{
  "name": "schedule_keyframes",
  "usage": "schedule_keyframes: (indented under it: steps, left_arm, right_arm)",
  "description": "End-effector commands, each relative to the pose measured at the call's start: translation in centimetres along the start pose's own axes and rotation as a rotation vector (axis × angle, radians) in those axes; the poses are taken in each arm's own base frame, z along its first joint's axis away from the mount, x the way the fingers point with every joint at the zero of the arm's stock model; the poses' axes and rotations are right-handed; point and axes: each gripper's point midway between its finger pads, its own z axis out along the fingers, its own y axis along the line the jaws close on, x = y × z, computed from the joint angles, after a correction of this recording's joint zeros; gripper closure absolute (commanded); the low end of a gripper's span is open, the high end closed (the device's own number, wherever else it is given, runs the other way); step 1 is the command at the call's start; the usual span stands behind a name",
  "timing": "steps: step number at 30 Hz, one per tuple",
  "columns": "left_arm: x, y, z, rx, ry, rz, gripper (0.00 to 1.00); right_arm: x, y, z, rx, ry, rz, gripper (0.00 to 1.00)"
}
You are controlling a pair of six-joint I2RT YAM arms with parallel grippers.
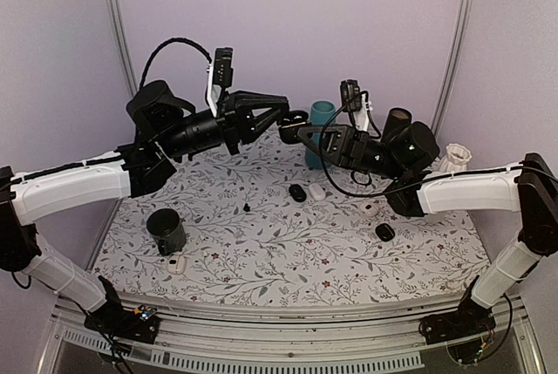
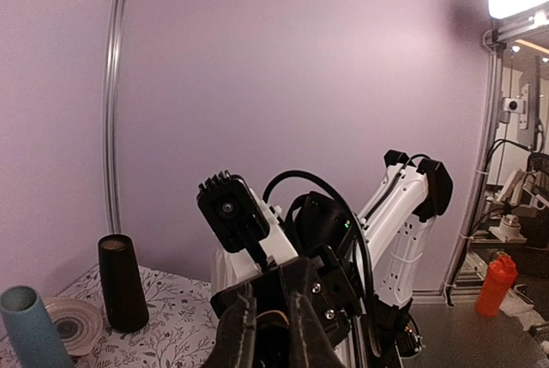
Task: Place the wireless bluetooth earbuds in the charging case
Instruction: Insert the left earbud into the left side groove of the charging case.
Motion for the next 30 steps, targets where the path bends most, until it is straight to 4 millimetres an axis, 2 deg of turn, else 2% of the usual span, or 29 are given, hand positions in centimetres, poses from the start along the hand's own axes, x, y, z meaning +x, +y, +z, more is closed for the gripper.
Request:
schedule_keyframes:
  steps: [1,7,30]
  left_arm:
    - [-1.1,-0.3,0.6,0.002,-0.021,0.037,0.88]
    - [-1.1,0.0,0.7,-0.008,-0.018,0.047,0.88]
    - [0.2,0.7,0.4,-0.101,-0.015,0.1,0.88]
  right_arm:
    - [-0.1,1.7,0.5,-0.062,0.014,-0.049,0.97]
    - [-0.4,2.2,0.6,-0.066,0.01,-0.062,0.97]
    - [-2.3,1.7,1.4,-0.048,-0.057,-0.011,0.97]
